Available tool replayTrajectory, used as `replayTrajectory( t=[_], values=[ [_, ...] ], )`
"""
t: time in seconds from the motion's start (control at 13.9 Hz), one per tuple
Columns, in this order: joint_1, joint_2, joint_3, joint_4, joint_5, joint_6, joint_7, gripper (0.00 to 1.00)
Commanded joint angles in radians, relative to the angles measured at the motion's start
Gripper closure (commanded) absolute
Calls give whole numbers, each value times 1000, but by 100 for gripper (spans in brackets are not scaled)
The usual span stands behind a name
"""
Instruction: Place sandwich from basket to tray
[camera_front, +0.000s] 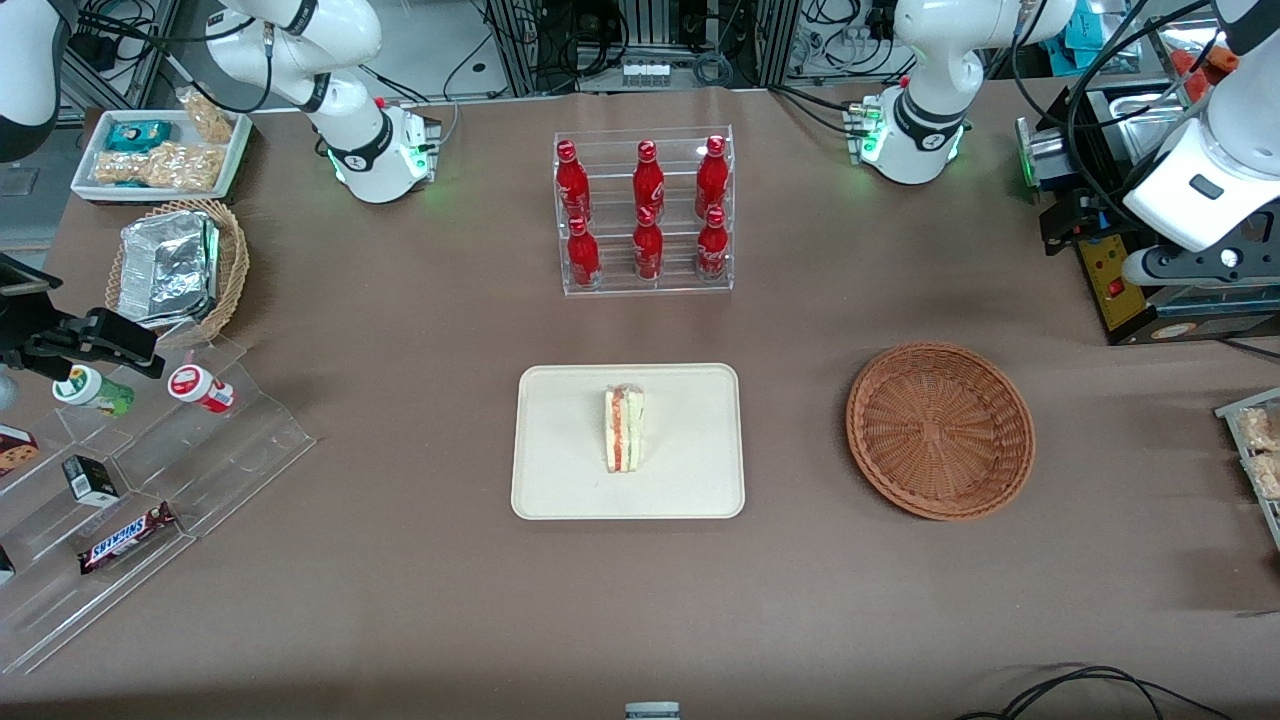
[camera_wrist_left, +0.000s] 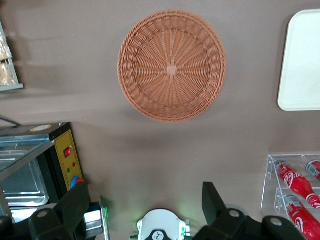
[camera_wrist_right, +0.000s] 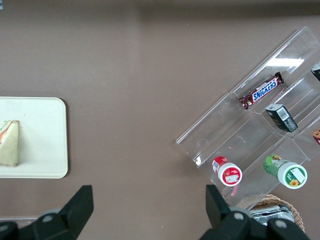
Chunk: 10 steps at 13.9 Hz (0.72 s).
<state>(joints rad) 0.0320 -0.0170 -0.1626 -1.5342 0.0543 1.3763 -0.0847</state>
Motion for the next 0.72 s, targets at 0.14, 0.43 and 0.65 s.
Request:
replayTrajectory(
  t=[0.14,0.43,0.65],
  values=[
    [-4,-15,12,-1,-60,21,-1,0],
    [-4,-14,12,0,-57,14,-3,0],
    [-4,-14,12,0,-57,12,-1,0]
  ],
)
